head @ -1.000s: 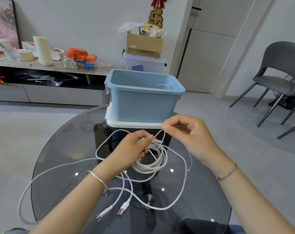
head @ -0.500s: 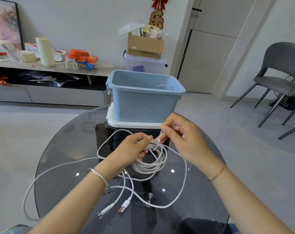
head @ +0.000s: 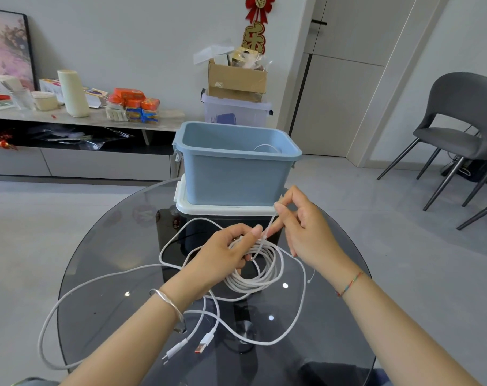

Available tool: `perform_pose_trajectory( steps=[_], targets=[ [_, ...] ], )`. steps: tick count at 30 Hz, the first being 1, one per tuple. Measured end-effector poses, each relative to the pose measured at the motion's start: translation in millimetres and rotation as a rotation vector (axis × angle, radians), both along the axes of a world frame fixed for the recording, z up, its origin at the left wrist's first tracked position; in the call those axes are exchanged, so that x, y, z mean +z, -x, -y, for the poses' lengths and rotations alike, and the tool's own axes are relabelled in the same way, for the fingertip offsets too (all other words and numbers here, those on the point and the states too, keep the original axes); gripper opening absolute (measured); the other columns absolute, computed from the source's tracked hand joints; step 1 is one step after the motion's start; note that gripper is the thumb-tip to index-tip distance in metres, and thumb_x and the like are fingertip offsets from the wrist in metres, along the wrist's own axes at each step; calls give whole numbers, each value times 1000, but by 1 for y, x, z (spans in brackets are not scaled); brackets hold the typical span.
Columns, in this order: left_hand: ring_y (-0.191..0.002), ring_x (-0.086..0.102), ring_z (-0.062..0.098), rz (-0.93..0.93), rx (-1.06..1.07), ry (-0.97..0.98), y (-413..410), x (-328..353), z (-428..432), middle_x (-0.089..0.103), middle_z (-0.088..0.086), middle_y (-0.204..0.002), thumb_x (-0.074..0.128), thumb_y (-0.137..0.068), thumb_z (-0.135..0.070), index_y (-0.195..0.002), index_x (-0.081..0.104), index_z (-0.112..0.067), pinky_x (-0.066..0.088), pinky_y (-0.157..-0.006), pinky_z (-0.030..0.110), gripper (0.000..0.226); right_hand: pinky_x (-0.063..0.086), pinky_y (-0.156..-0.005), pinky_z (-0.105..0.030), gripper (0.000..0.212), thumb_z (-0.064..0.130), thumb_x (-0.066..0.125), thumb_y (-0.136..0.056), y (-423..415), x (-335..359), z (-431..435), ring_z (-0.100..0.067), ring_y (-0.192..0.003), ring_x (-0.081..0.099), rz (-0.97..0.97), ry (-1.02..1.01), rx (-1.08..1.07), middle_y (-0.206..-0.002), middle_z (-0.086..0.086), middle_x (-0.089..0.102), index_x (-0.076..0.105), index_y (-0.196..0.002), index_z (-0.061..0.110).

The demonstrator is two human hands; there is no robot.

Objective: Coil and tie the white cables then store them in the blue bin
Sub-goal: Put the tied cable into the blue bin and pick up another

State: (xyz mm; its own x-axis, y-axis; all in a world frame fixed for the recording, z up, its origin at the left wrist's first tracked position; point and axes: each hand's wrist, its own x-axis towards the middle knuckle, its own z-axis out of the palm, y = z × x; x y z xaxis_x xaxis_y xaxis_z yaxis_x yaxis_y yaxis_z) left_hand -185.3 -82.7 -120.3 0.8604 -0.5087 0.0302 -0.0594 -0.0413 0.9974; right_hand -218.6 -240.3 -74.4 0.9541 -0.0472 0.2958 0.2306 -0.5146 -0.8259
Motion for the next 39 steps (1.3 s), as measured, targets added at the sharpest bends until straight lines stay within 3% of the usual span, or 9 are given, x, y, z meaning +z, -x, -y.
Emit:
perform_pose_trajectory(
  steps=[6,9,15,19,22,26,31,36,39],
  targets=[
    [-50,42,6,35,48,-5,3,-1,0,50,-9,-55,66,-86,-38,-85,65,-16,41,-51,18,22,34,-44,-29,19,23,41,-100,0,-4,-5,-12,-39,37,85,187,11,-68,6,71,37,-82,18],
    [-46,41,4,22,100,31,-1,-4,0,49,-12,-52,68,-86,-26,-82,63,-15,40,-49,17,13,41,-47,-32,19,22,45,-99,1,-3,-7,-12,-45,49,184,241,16,-80,9,72,47,-82,14],
    [-48,40,6,-23,89,-5,-7,-12,-1,49,-11,-51,69,-86,-24,-85,62,-9,39,-50,15,16,43,-48,-23,20,14,48,-98,2,8,-10,-16,-43,49,355,-15,-86,-82,9,72,47,-78,17],
    [-52,40,9,-50,56,-1,-10,-13,0,54,-4,-59,69,-86,-24,-84,63,-10,49,-61,24,15,44,-49,-26,18,14,47,-98,2,17,-4,-17,-43,48,425,-40,-118,-80,8,72,47,-81,14],
    [-49,39,7,-38,49,-28,-11,-10,-1,50,-9,-54,69,-86,-24,-83,62,-13,38,-52,20,13,44,-50,-29,16,14,46,-99,0,18,-1,-21,-44,47,409,-100,-136,-80,6,72,47,-85,5],
    [-56,38,17,8,95,-81,-14,-12,-7,51,5,-65,71,-84,-29,-86,63,-12,35,-55,30,19,46,-51,-30,17,15,47,-98,0,16,-4,-18,-44,49,405,-51,-106,-80,7,72,48,-83,7],
    [-47,39,10,30,74,-53,-12,-5,-8,51,-11,-49,67,-87,-22,-95,63,-3,36,-50,21,21,42,-48,-25,19,12,47,-98,0,20,-7,-17,-41,45,414,-178,-129,-76,2,72,44,-79,11],
    [-52,45,7,82,-33,-135,-13,28,-14,53,-9,-59,61,-92,-30,-93,65,-14,40,-57,16,16,37,-46,-20,13,16,49,-97,-20,33,2,-9,-41,42,218,-465,-224,-63,4,68,45,-85,15],
    [-51,44,5,76,6,-187,-35,50,-20,54,-7,-65,57,-93,-38,-84,61,-19,37,-60,21,20,47,-58,-22,14,25,57,-93,-36,45,6,-9,-61,58,-37,-494,-116,-77,4,71,52,-100,14]
  ],
)
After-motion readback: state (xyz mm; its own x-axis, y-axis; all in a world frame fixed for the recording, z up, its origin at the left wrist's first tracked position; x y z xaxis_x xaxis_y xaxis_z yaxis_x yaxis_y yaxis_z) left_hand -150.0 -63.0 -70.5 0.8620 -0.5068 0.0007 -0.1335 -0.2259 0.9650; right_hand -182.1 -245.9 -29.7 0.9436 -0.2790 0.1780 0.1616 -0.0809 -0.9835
